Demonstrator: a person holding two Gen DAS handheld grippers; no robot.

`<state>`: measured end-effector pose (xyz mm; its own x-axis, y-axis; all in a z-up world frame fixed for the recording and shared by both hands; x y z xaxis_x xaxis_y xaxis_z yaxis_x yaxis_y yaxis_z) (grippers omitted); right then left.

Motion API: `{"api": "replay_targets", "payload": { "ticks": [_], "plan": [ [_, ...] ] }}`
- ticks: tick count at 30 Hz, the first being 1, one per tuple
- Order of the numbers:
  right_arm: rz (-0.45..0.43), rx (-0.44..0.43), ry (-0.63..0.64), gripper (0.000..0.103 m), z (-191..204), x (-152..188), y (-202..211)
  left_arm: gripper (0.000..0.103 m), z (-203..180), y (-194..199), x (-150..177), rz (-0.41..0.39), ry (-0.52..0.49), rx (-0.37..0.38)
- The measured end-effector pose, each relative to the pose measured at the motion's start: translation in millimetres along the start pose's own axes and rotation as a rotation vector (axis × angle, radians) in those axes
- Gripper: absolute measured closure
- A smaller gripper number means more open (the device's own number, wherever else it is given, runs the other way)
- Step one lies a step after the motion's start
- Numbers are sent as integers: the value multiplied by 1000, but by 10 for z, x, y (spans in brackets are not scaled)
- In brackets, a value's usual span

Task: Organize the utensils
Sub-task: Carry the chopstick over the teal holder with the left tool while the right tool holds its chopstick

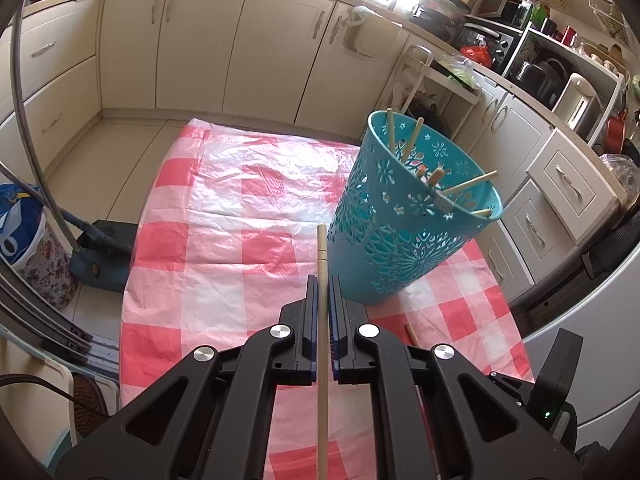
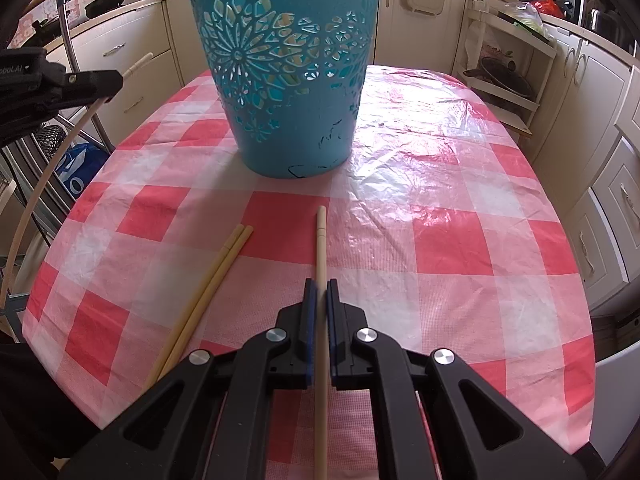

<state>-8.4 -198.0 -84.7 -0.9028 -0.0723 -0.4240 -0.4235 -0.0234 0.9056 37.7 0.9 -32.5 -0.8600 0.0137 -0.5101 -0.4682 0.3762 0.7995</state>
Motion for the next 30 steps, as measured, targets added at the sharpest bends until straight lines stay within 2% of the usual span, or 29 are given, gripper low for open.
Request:
{"api": "replay_targets", "payload": {
  "ticks": [30],
  "plan": [
    [-24,-26,5,97,-27,26,-2,98,141,250,-209,-137,75,52]
  ]
}}
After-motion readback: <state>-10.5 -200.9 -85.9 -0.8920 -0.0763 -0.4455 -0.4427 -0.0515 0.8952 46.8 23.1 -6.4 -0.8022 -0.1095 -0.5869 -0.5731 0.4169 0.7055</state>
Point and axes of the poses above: each gripper's, at about its wrist camera, not at the fingertips, and y roughly against the way its jaws point, z to its left, x to its underside, the point moved 1 cm from there along -y, roughly the way its jaws point, and after that the axes turned 9 degrees about z, right-handed, at the moved point
